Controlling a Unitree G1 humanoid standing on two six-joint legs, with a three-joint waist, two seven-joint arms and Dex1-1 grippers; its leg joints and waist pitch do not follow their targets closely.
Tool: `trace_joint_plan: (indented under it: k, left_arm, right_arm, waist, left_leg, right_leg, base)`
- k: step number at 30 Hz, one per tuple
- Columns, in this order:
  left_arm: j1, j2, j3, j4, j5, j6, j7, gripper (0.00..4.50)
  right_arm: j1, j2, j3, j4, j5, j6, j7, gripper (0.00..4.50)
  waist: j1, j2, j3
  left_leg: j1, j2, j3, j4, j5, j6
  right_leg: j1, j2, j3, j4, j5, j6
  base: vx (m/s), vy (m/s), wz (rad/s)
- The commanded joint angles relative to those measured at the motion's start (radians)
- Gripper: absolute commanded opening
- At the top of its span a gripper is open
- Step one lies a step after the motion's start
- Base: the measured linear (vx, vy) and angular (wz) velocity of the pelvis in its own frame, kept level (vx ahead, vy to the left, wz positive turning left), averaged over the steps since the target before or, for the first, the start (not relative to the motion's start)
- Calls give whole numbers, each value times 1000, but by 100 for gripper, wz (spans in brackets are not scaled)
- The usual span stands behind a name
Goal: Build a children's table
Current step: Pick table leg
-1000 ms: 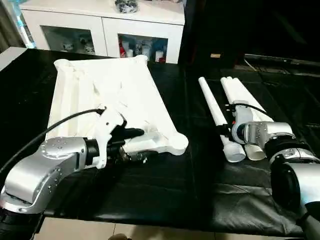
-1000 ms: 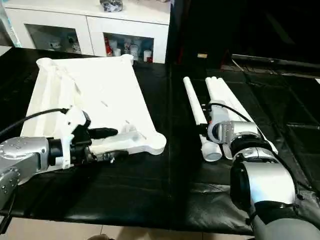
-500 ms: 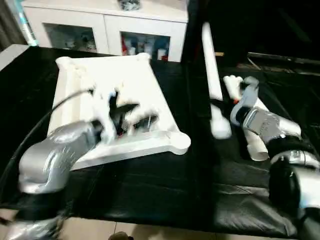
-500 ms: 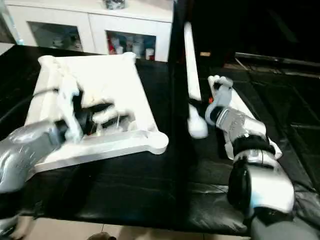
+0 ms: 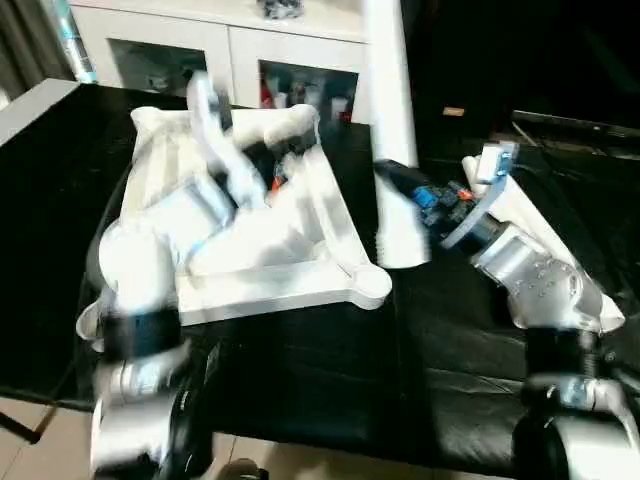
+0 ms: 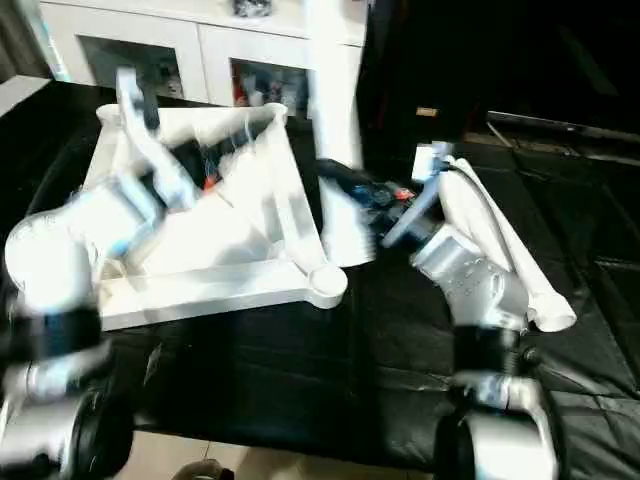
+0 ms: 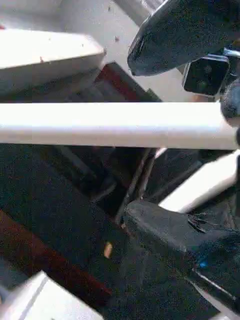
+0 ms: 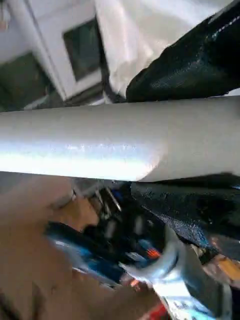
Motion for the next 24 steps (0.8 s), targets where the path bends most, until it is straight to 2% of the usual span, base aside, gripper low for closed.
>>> trace_joint_plan:
  k: [1, 3, 9, 13, 16, 17, 18, 19, 21, 23, 24]
  left_arm:
    - [-15, -7, -23, 22, 2, 1, 6, 450]
    - [-22, -12, -32, 28, 7, -3, 4, 450]
    - [-61, -45, -36, 55, -26, 8, 9, 450]
    - [-74, -75, -19, 54, -86, 20, -6, 450]
    - [-75, -83, -10, 53, -102, 25, -8, 450]
    - [-75, -87, -4, 51, -113, 30, -8, 450]
    - [-70, -95, 9, 44, -139, 38, -8, 420]
    - [-69, -96, 10, 41, -144, 41, -9, 420]
    - [-64, -93, 3, 33, -144, 45, -13, 410]
    - [-56, -81, -30, 29, -93, 26, 3, 401]
    - [-56, -71, -56, 37, -41, -3, 30, 375]
  right_arm:
    - [13, -3, -8, -42, 33, 16, 1, 185]
    - [19, -2, -5, -57, 42, 25, -1, 185]
    - [58, 1, 22, -152, 76, 74, -32, 185]
    - [58, -3, 62, -165, 33, 62, -59, 185]
    - [50, -1, 72, -163, 12, 49, -79, 185]
    - [45, 0, 73, -162, 9, 47, -87, 185]
    - [37, 3, 76, -164, 4, 41, -97, 185]
    - [36, 2, 80, -166, 2, 40, -100, 185]
    - [34, -1, 93, -175, -6, 35, -101, 185]
    - [33, -10, 130, -197, -51, 4, -118, 185]
    - [29, -14, 164, -209, -102, -30, -150, 185]
  waist:
    - [4, -5, -74]
    - [6, -4, -73]
    - [13, -3, -76]
    - [15, -6, -74]
    - [14, -9, -73]
    - [14, -7, -73]
    - [13, -8, -73]
    - [13, -7, -73]
    - [13, -6, -73]
    - [14, -5, -73]
    - [14, -5, -73]
  left_leg:
    - [20, 66, -25, -62, -23, 35]
    - [19, 64, -25, -63, -25, 28]
    - [19, 66, -27, -62, -13, 22]
    - [17, 65, -26, -62, -14, 11]
    - [15, 62, -25, -63, -27, 8]
    - [15, 63, -26, -64, -25, 4]
    - [16, 63, -26, -63, -26, 3]
    - [16, 64, -27, -64, -26, 3]
    - [17, 65, -27, -63, -20, 6]
    - [18, 67, -28, -65, -18, 2]
    - [20, 68, -29, -66, -16, -2]
  right_leg:
    - [52, -129, 65, -81, -37, -146]
    - [52, -128, 66, -85, -57, -125]
    - [54, -130, 66, -84, -31, -115]
    - [53, -130, 66, -82, -38, -127]
    - [55, -131, 67, -88, -69, -107]
    - [54, -130, 66, -86, -76, -102]
    - [54, -130, 66, -87, -76, -102]
    - [54, -130, 66, -86, -73, -104]
    - [52, -129, 66, -85, -55, -102]
    - [50, -128, 66, -84, -48, -91]
    - [50, -127, 67, -83, -43, -82]
  base:
    - [0, 0, 0]
    - [0, 0, 0]
    - [0, 0, 0]
    - [0, 0, 0]
    - [0, 0, 0]
    - [0, 0, 0]
    - [0, 0, 0]
    - [0, 0, 0]
    - [0, 0, 0]
    - [0, 0, 0]
    - [0, 0, 0]
